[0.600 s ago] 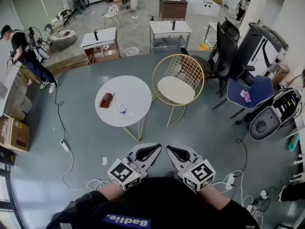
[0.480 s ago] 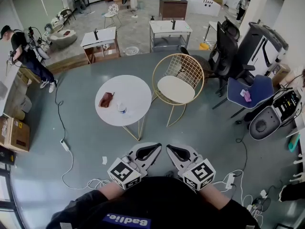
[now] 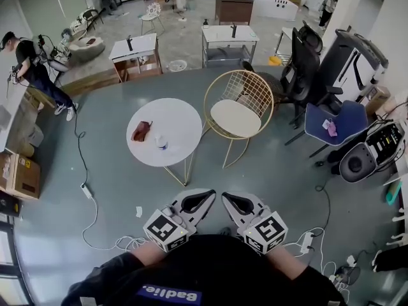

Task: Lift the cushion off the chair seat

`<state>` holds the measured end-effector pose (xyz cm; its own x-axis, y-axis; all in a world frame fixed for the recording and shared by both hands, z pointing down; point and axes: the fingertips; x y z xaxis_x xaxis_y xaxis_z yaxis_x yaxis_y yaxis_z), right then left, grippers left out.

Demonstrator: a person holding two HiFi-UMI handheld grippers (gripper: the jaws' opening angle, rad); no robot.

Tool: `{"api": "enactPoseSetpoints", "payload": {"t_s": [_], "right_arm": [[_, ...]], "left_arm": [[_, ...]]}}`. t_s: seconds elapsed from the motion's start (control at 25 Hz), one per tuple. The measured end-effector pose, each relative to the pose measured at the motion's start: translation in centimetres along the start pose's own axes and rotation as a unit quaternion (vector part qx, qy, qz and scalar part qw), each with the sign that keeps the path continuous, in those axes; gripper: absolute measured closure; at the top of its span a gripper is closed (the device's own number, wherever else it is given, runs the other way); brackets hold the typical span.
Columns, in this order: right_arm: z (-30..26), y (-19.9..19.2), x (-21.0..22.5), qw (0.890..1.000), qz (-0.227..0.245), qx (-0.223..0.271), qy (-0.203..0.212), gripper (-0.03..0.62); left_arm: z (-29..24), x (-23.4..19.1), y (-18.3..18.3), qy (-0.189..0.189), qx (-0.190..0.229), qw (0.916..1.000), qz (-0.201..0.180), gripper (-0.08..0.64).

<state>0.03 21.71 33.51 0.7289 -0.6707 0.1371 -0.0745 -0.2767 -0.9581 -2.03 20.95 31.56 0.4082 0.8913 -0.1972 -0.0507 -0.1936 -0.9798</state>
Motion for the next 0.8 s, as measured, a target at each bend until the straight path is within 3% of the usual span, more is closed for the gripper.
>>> {"api": "enactPoseSetpoints", "payload": {"t_s": [0.52, 0.8], "right_arm": [[2.2, -1.3, 4.1, 0.999, -0.010, 0.007, 0.031, 0.565], [1.6, -2.7, 6.0, 0.999, -0.019, -0.009, 0.043, 0.565]], "left_arm": [[-4.1, 1.4, -0.2, 0.047, -0.006, 0.9989, -0.003, 0.557], [-4.9, -0.5, -0.8, 0.075, -0.004, 0.9972, 0.001, 0.557]]}}
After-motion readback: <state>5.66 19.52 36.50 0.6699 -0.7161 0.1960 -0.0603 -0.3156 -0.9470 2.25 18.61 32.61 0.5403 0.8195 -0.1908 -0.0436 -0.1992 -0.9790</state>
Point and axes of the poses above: the fingertips, and each gripper's own axes: z backward along the fingers, x to its right, y out of its top, and after that the axes turned 2 degrees about -x, right-handed
